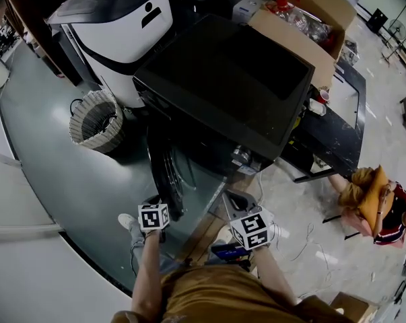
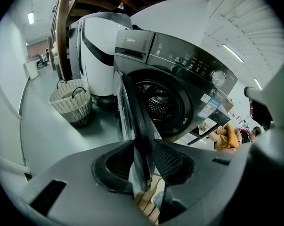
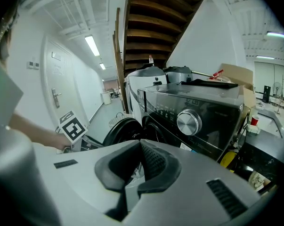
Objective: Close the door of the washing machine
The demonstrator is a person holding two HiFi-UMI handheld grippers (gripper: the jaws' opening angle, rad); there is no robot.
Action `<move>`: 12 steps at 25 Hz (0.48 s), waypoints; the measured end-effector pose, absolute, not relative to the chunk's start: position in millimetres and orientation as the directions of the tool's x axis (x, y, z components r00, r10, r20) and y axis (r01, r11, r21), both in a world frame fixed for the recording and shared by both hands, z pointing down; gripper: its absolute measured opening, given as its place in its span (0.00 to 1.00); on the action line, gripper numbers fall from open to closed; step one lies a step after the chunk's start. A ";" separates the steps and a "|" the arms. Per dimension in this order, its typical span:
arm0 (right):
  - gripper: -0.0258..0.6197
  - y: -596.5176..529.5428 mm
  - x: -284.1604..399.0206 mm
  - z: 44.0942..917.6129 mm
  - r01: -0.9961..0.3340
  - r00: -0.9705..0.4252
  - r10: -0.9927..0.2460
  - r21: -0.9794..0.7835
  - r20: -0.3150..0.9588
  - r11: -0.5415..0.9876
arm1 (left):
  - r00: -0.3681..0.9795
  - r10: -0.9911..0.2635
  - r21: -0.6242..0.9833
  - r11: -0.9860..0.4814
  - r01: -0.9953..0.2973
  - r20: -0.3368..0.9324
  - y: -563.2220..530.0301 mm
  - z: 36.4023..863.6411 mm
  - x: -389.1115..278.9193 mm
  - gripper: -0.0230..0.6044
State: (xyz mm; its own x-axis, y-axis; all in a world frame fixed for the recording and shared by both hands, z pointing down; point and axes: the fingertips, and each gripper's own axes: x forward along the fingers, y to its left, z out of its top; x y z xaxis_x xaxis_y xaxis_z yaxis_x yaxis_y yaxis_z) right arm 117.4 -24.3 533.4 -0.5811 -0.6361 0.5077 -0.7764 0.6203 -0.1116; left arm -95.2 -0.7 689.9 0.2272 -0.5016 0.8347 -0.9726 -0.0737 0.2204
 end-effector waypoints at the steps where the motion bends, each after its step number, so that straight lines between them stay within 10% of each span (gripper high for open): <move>1: 0.06 -24.2 117.9 532.9 -0.777 -0.581 -0.637 -0.112 0.507 0.619 | 0.229 -0.500 0.222 -0.076 -0.972 0.835 -1.3 689.9 -94.0 0.25; 12: 0.06 -22.9 132.1 531.2 -0.794 -0.563 -0.654 -0.110 0.505 0.598 | 0.257 -0.491 0.247 -0.087 -0.965 0.832 -6.5 689.6 -78.3 0.26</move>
